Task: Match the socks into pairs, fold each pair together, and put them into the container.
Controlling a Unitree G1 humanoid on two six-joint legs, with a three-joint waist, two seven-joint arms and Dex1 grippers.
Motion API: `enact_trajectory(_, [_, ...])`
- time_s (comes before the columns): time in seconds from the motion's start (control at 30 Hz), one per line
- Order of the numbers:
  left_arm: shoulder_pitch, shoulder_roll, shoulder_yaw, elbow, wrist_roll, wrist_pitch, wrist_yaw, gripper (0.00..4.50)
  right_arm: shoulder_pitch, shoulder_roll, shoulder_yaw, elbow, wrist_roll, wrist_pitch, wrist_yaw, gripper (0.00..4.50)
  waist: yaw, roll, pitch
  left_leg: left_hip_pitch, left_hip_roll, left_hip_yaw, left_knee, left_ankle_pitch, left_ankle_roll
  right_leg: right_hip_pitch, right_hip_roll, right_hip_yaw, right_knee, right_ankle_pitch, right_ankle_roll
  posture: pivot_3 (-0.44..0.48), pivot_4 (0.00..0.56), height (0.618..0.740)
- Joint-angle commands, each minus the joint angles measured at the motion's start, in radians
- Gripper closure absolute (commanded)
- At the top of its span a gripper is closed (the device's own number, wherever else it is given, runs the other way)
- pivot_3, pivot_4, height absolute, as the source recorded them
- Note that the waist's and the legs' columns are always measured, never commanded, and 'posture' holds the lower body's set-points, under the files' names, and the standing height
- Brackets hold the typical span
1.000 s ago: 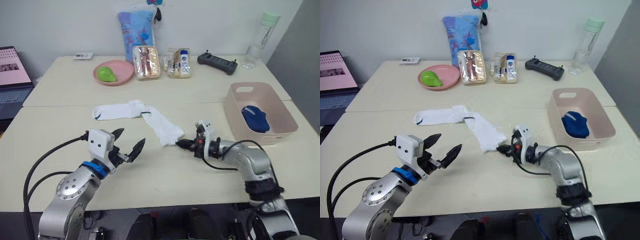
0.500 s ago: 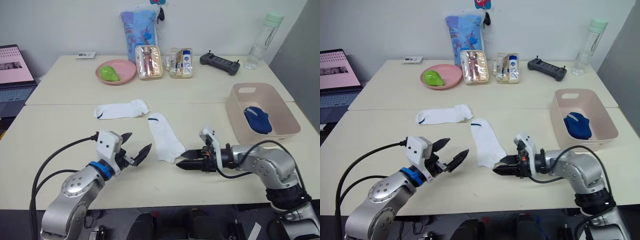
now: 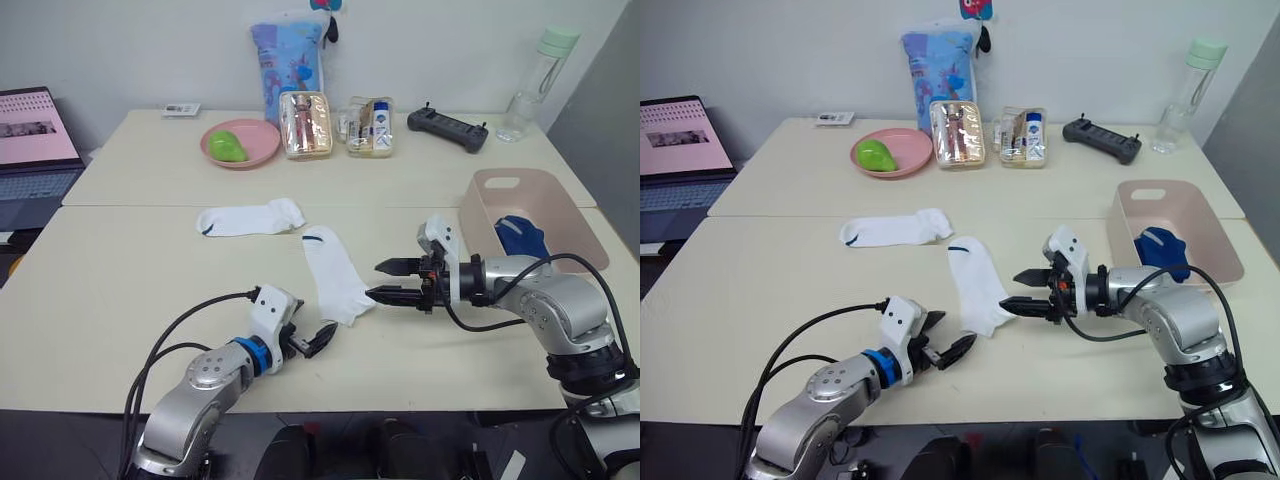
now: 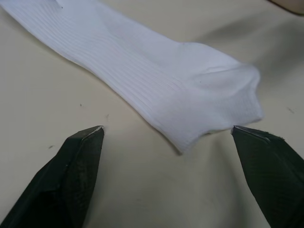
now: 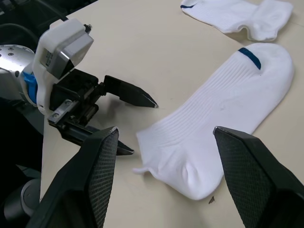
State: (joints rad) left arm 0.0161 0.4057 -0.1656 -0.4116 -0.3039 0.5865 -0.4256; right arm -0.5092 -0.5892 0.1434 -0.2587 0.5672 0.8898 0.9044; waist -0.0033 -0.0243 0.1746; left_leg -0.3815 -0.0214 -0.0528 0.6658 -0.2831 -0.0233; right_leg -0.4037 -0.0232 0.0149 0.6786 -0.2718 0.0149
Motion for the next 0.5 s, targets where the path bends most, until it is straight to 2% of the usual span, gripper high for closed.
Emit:
enact_trajectory(0.03, [-0.002, -0.008, -0.031, 0.056, 0.038, -0.025, -0.008, 1.25, 0.010, 0.002, -0.003, -0.036, -0.005, -0.016, -0.017, 1.04, 0.001, 0.000, 0.000, 0.000, 0.000, 0.000, 0.000, 0.000, 0.000, 0.000, 0.000, 0.000, 0.000, 0.000, 0.000, 0.000, 0.150, 0.740])
enact_trajectory(0.17, [0.010, -0.012, -0.027, 0.046, 0.040, -0.034, -0.018, 2.52, 0.014, -0.001, -0.011, -0.036, -0.006, -0.018, -0.027, 1.04, 0.001, 0.000, 0.000, 0.000, 0.000, 0.000, 0.000, 0.000, 0.000, 0.000, 0.000, 0.000, 0.000, 0.000, 0.000, 0.000, 0.150, 0.740])
enact_trajectory(0.2, [0.012, -0.007, -0.026, 0.044, 0.041, -0.037, -0.027, 2.93, 0.011, 0.000, -0.013, -0.030, -0.010, -0.020, -0.033, 1.04, 0.001, 0.000, 0.000, 0.000, 0.000, 0.000, 0.000, 0.000, 0.000, 0.000, 0.000, 0.000, 0.000, 0.000, 0.000, 0.000, 0.150, 0.740])
enact_trajectory(0.37, [0.023, 0.032, -0.005, 0.012, 0.026, -0.050, -0.080, 4.42, -0.004, 0.005, -0.016, 0.004, -0.030, -0.035, -0.049, 1.04, 0.001, 0.000, 0.000, -0.001, 0.000, 0.000, 0.000, 0.000, 0.000, -0.001, 0.000, 0.000, 0.000, 0.000, 0.000, 0.000, 0.150, 0.740])
enact_trajectory(0.47, [0.047, 0.083, 0.027, -0.027, 0.007, -0.046, -0.128, 4.47, -0.017, 0.010, -0.014, 0.040, -0.057, -0.057, -0.053, 1.04, -0.001, 0.000, 0.000, 0.000, 0.000, 0.000, -0.001, 0.000, 0.000, -0.001, 0.000, 0.000, 0.000, 0.000, 0.000, 0.000, 0.150, 0.740])
enact_trajectory(0.5, [0.074, 0.130, 0.046, -0.065, -0.029, -0.030, -0.181, 4.47, -0.027, 0.011, -0.010, 0.058, -0.062, -0.067, -0.046, 1.04, -0.002, 0.000, 0.000, 0.000, 0.000, 0.000, -0.001, 0.000, 0.000, -0.001, 0.000, 0.000, 0.000, 0.000, 0.000, 0.000, 0.150, 0.740])
